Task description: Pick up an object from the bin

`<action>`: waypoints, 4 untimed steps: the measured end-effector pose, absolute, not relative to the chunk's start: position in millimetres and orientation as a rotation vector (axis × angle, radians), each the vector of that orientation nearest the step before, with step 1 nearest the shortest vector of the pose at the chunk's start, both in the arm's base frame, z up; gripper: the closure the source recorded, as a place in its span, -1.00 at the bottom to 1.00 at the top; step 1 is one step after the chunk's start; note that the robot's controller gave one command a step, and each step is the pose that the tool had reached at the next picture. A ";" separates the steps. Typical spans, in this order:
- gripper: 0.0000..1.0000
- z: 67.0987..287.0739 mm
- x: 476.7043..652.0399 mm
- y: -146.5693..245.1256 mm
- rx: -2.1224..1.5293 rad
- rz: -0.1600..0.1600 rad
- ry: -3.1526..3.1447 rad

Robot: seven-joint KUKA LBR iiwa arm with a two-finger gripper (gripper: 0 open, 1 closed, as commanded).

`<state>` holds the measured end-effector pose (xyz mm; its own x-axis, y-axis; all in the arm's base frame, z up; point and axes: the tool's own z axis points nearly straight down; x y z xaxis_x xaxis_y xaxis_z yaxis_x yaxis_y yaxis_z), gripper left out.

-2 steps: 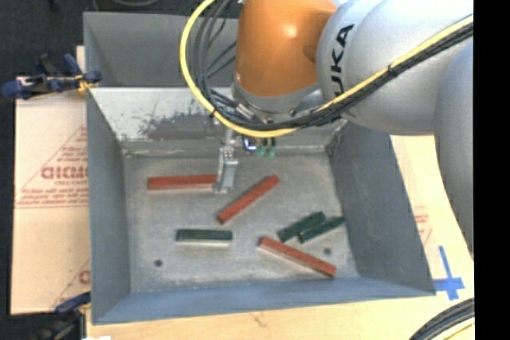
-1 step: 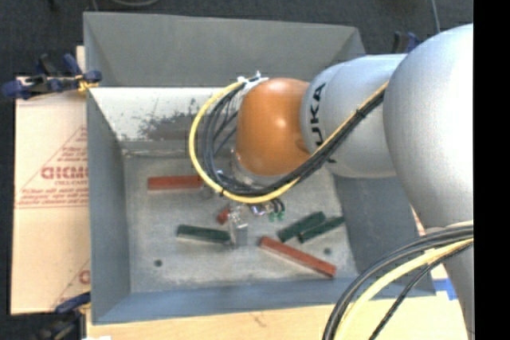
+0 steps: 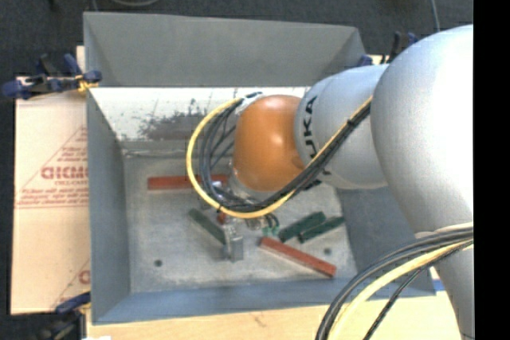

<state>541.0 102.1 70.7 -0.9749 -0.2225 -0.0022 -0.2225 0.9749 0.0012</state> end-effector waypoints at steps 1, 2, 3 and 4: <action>-1.00 71.5 562.6 105.8 -0.066 0.002 3.137; -1.00 71.4 570.2 90.9 0.192 0.003 3.131; 1.00 74.1 572.1 91.3 0.191 0.005 3.125; 1.00 75.7 579.7 96.2 -0.597 0.001 3.067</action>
Offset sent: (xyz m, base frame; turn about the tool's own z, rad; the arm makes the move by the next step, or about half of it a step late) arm 0.0200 0.0042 -0.0005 0.1831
